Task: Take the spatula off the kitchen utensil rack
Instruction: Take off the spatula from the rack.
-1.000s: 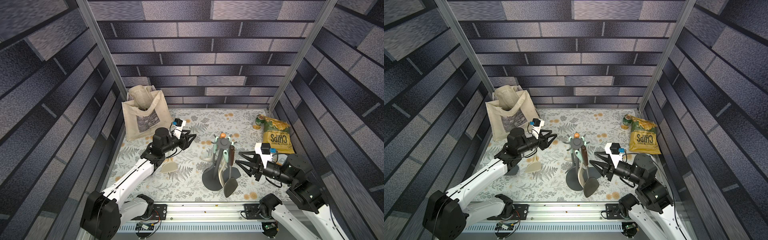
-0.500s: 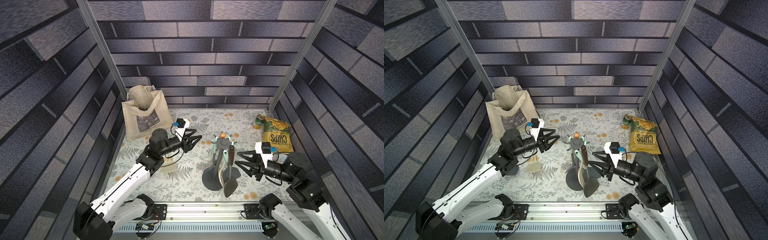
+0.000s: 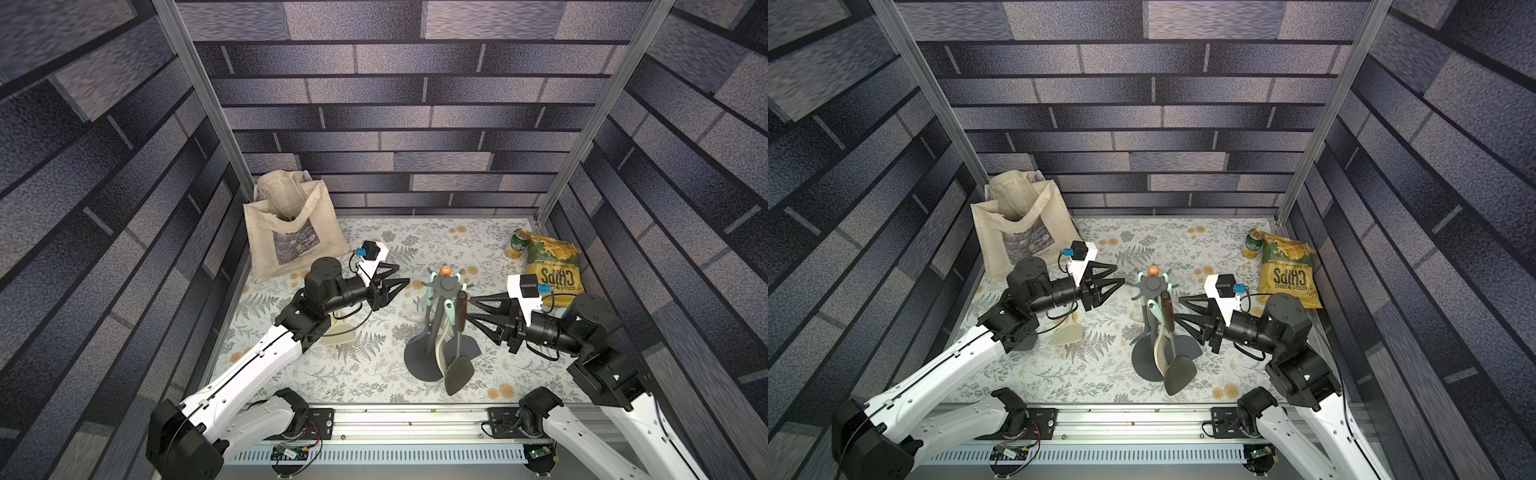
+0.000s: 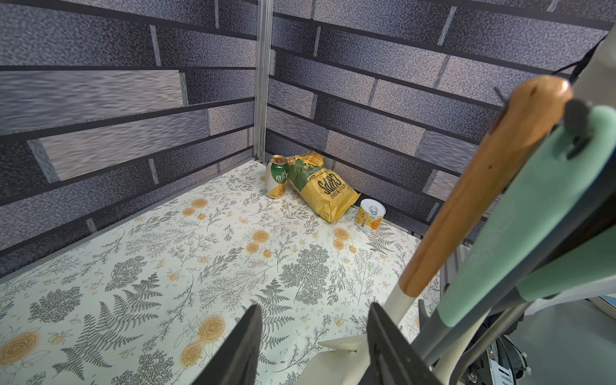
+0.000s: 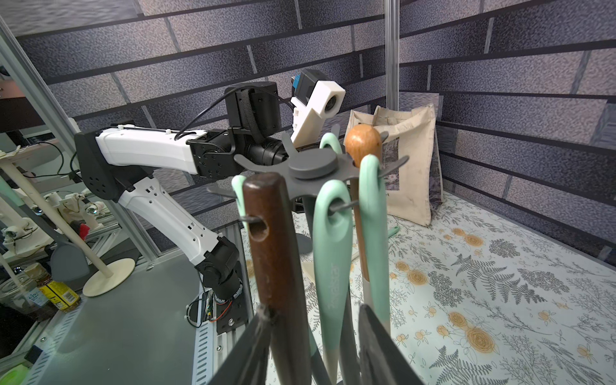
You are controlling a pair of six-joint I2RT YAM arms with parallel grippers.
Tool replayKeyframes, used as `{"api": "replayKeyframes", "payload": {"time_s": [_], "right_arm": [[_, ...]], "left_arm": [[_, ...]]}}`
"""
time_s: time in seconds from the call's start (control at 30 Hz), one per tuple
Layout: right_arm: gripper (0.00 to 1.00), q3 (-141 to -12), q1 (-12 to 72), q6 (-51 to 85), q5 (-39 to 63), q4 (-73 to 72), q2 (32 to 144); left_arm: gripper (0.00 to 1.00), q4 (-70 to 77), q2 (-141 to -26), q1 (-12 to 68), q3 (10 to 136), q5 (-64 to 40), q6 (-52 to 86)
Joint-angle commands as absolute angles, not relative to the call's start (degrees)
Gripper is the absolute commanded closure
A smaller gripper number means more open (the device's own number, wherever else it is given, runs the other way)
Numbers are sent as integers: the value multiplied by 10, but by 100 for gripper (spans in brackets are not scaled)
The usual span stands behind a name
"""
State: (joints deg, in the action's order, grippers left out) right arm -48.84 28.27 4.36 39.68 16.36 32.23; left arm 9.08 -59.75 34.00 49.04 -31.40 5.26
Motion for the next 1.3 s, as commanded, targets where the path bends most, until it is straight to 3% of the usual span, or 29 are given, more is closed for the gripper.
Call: {"api": "replayKeyframes", "payload": {"time_s": [0.0, 0.63, 1.27], "right_arm": [[55, -505, 287, 60, 411, 141, 320], [59, -521, 315, 87, 395, 122, 333], [67, -519, 367, 51, 300, 137, 357]], "left_arm": [[47, 87, -607, 346, 515, -330, 39], [46, 83, -616, 348, 519, -309, 32], [45, 81, -623, 349, 521, -301, 33]]}}
